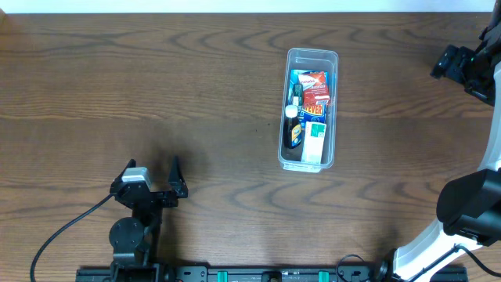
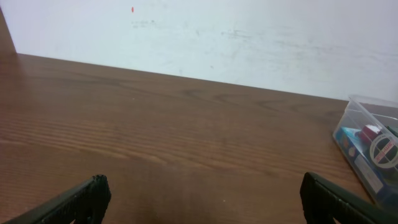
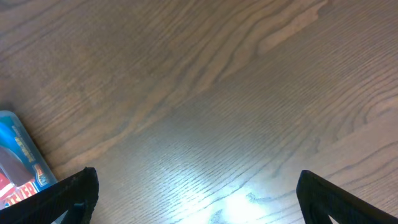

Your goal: Pack container

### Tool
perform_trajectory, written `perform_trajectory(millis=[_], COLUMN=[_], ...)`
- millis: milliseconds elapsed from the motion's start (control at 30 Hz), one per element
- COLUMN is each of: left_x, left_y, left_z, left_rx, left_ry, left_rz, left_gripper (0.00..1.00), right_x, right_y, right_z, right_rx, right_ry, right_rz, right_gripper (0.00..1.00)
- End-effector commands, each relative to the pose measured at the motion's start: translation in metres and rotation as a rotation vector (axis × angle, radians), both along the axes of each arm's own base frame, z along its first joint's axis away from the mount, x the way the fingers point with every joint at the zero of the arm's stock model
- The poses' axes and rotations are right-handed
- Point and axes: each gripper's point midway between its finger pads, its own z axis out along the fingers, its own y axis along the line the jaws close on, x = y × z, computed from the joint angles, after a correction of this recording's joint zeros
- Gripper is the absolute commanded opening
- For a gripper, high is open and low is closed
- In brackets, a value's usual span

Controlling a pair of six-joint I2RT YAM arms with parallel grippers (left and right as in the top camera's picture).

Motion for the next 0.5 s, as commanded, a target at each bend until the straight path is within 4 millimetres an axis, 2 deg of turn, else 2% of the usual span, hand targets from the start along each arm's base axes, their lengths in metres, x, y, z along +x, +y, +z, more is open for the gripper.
perform_trajectory(millis=[0, 100, 200, 300, 467], left_x=[0.001, 0.001, 0.001, 0.001, 0.001], left_y=[-0.001, 0.000, -0.001, -0.001, -0.001], left_z=[-0.018, -0.018, -0.018, -0.018, -0.018], left_rx=[0.019, 0.019, 0.019, 0.019, 0.019], left_ry=[0.039, 0.039, 0.039, 0.039, 0.039], left_rz=[-0.008, -0.007, -0.008, -0.008, -0.008], left_gripper=[0.98, 0.98, 0.98, 0.98, 0.98], right_x=[0.000, 0.002, 0.001, -0.003, -0.017], right_y=[0.000, 0.006, 0.016, 0.035, 0.087], right_z=[-0.002, 0.000, 0.013, 0.042, 0.099], right_rx=[-0.005, -0.007, -0.016, -0.035, -0.059], right_ry=[0.009, 0.004, -0.027, -0.099, -0.248], right_rz=[0.006, 0.019, 0.043, 0.085, 0.205], right_gripper=[0.99, 0.99, 0.99, 0.99, 0.99])
